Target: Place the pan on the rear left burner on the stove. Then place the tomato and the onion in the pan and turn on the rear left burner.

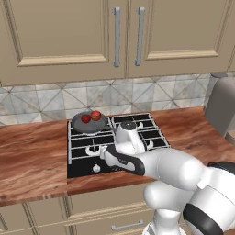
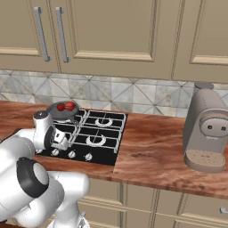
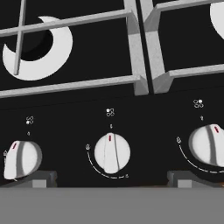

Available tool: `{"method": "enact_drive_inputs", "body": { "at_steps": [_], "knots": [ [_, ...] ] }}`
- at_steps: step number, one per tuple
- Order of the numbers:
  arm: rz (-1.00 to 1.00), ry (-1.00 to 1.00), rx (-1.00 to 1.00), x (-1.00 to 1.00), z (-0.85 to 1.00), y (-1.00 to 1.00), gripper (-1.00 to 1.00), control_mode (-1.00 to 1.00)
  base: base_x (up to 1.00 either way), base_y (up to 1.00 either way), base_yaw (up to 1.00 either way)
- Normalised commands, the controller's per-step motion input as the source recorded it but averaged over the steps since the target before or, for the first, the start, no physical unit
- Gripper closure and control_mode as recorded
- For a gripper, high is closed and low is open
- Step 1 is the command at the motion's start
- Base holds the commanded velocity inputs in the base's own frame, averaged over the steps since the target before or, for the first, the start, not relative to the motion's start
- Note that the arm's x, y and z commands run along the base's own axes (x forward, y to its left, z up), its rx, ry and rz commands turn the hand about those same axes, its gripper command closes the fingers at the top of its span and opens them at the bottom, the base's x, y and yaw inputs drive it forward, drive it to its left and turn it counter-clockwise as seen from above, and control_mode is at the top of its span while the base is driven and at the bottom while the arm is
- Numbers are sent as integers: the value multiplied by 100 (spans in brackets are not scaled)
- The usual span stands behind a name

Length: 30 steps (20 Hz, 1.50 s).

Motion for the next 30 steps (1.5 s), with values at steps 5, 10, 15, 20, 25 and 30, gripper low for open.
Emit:
{"method": "enact_drive_inputs", "body": {
  "at_steps": [5, 10, 15, 20, 25, 30],
  "knots": [
    [0, 0, 0, 0, -4, 0, -100, -100, 0, 0, 0],
    [0, 0, 0, 0, -21, 0, -100, -100, 0, 0, 0],
    [0, 0, 0, 0, -17, 0, -100, -100, 0, 0, 0],
    [0, 0, 0, 0, -16, 0, -100, -100, 0, 0, 0],
    [0, 0, 0, 3, -20, 0, -100, -100, 0, 0, 0],
    [0, 0, 0, 6, -3, 0, -100, -100, 0, 0, 0]
  ]
}}
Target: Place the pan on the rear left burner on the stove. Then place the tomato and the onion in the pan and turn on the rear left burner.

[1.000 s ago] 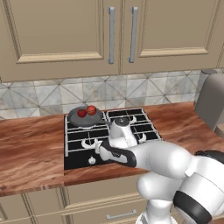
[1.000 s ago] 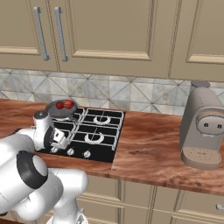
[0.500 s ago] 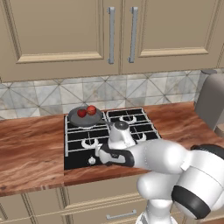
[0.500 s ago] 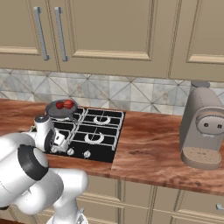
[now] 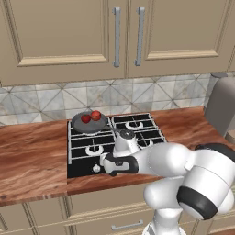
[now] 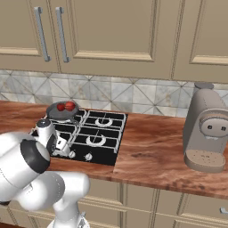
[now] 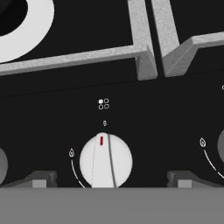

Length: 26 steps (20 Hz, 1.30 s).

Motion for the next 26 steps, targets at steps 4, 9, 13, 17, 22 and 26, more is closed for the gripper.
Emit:
{"method": "enact_drive_inputs", "body": {
  "at_steps": [4, 9, 13, 17, 22, 26],
  "knots": [
    [0, 0, 0, 9, 0, 0, -100, -100, 0, 0, 0],
    [0, 0, 0, 5, 0, 0, -100, -100, 0, 0, 0],
    [0, 0, 0, 8, -1, 0, -100, -100, 0, 0, 0],
    [0, 0, 0, 3, -7, 0, -100, -100, 0, 0, 0],
    [0, 0, 0, 2, -14, 1, -100, -100, 0, 0, 0],
    [0, 0, 0, 2, -11, 2, -100, -100, 0, 0, 0]
  ]
}}
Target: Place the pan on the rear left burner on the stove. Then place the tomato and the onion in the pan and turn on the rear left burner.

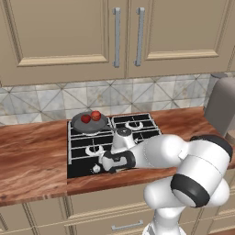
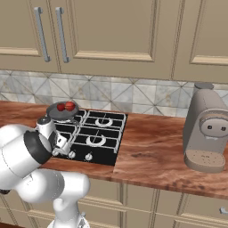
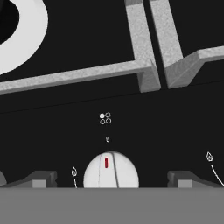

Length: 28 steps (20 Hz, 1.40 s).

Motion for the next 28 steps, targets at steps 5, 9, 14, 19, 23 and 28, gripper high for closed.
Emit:
{"method": "enact_drive_inputs", "body": {
  "at_steps": [5, 9, 14, 19, 23, 28],
  "knots": [
    [0, 0, 0, 0, 0, 0, -100, -100, 0, 0, 0],
    [0, 0, 0, 0, 0, 0, -100, -100, 0, 0, 0],
    [0, 0, 0, 0, 0, 0, 100, -100, 0, 0, 0],
    [0, 0, 0, 0, 0, 0, 100, -100, 0, 0, 0],
    [0, 0, 0, 0, 0, 0, 100, -100, 0, 0, 0],
    [2, 0, 0, 1, -5, 0, 100, -100, 0, 0, 0]
  ]
}}
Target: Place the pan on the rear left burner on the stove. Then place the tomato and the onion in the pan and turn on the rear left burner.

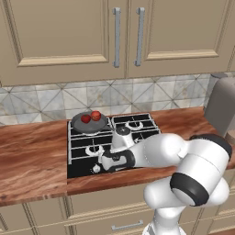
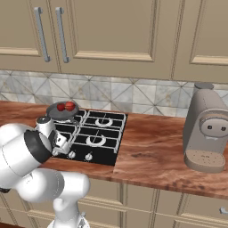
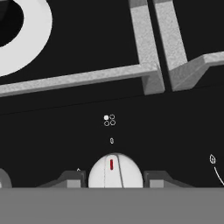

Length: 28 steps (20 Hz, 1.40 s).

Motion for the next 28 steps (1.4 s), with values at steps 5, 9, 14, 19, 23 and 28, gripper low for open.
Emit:
{"method": "enact_drive_inputs", "body": {
  "at_steps": [5, 9, 14, 19, 23, 28],
  "knots": [
    [21, 0, 0, 0, -16, 0, 100, -100, 0, 0, 0],
    [25, 0, 0, 0, -10, 0, 100, -100, 0, 0, 0],
    [30, 0, 0, 0, -13, -5, 100, -100, 0, 0, 0],
    [35, 0, 0, 0, -8, -6, 100, -100, 0, 0, 0],
    [33, 0, 0, 0, -1, 0, 100, -100, 0, 0, 0],
    [32, 0, 0, 0, 0, 0, 100, -100, 0, 0, 0]
  ]
}}
